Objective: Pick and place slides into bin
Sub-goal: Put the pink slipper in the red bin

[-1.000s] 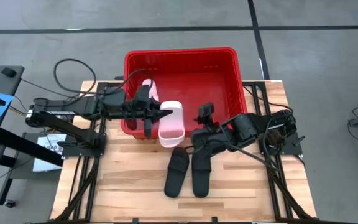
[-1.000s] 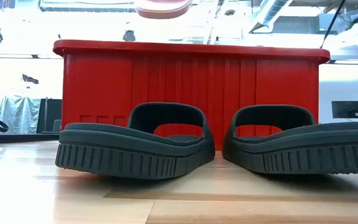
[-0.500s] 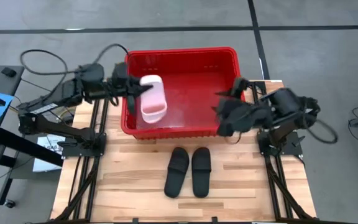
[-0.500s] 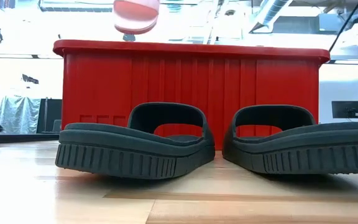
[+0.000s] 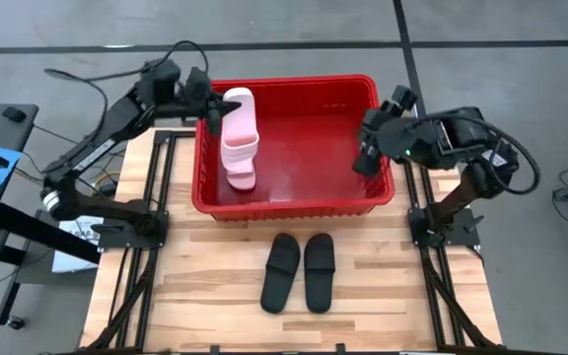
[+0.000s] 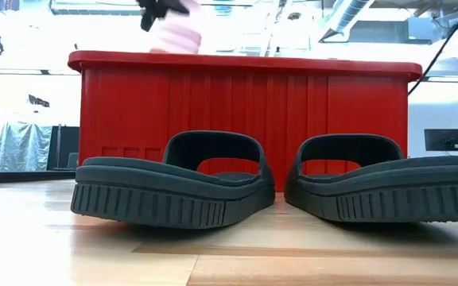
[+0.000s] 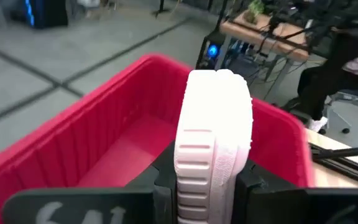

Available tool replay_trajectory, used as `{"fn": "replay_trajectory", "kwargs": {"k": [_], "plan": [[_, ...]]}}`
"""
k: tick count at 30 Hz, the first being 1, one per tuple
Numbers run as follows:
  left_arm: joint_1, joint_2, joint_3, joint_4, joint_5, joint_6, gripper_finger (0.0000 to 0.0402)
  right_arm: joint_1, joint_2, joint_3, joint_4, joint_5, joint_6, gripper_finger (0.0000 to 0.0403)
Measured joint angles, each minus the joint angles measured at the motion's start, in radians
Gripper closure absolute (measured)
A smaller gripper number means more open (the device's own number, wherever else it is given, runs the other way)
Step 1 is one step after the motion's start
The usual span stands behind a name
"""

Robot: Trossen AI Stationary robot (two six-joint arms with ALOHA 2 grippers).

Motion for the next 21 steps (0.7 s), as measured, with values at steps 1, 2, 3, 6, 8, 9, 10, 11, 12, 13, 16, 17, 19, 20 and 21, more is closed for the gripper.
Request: {"fn": "replay_trajectory", "kwargs": {"k": [1, 2, 3, 6, 8, 9, 10, 11, 12, 13, 16, 17, 19, 20, 21], "plan": [[0.023, 0.024, 0.0, 0.0, 0.019, -0.01, 0.0348, -0.021, 0.002, 0.0, 0.0, 0.0, -0.018, 0.0204], [0.044, 0.048, 0.0, 0.002, 0.037, -0.018, 0.0348, -0.045, 0.006, 0.001, 0.0, 0.001, -0.029, 0.0204], [0.06, 0.073, 0.0, 0.004, 0.051, -0.032, 0.0348, -0.069, 0.011, 0.001, 0.0, 0.001, -0.041, 0.0204], [0.089, 0.133, 0.0, 0.027, 0.078, -0.067, 0.0348, -0.138, 0.026, -0.001, 0.0, 0.0, -0.052, 0.0206], [0.102, 0.165, 0.0, 0.043, 0.088, -0.082, 0.0348, -0.185, 0.031, -0.001, 0.0, -0.001, -0.057, 0.0207], [0.106, 0.179, 0.0, 0.043, 0.091, -0.092, 0.0348, -0.207, 0.031, -0.001, 0.0, -0.003, -0.065, 0.0207], [0.11, 0.192, 0.0, 0.041, 0.094, -0.098, 0.0348, -0.226, 0.031, -0.001, 0.0, -0.004, -0.07, 0.0206], [0.113, 0.202, 0.0, 0.034, 0.096, -0.105, 0.0348, -0.243, 0.033, 0.0, 0.0, -0.004, -0.07, 0.0206], [0.115, 0.209, 0.0, 0.018, 0.096, -0.109, 0.0348, -0.258, 0.038, 0.002, 0.0, -0.003, -0.07, 0.0206], [0.117, 0.211, 0.0, -0.001, 0.095, -0.111, 0.0348, -0.27, 0.04, 0.001, 0.0, -0.006, -0.07, 0.0205], [0.118, 0.212, 0.0, -0.06, 0.094, -0.122, 0.0348, -0.304, 0.042, -0.001, 0.0, -0.048, -0.07, 0.0206], [0.118, 0.212, 0.0, -0.082, 0.094, -0.122, 0.0348, -0.312, 0.04, 0.0, 0.0, -0.063, -0.07, 0.0206], [0.118, 0.211, 0.0, -0.124, 0.089, -0.122, 0.0348, -0.327, 0.039, 0.0, 0.0, -0.084, -0.071, 0.0208], [0.118, 0.211, 0.0, -0.141, 0.085, -0.123, 0.0348, -0.333, 0.04, 0.0, 0.0, -0.091, -0.071, 0.0209], [0.117, 0.21, 0.0, -0.157, 0.079, -0.124, 0.0348, -0.337, 0.04, 0.0, 0.0, -0.099, -0.071, 0.0209]]}}
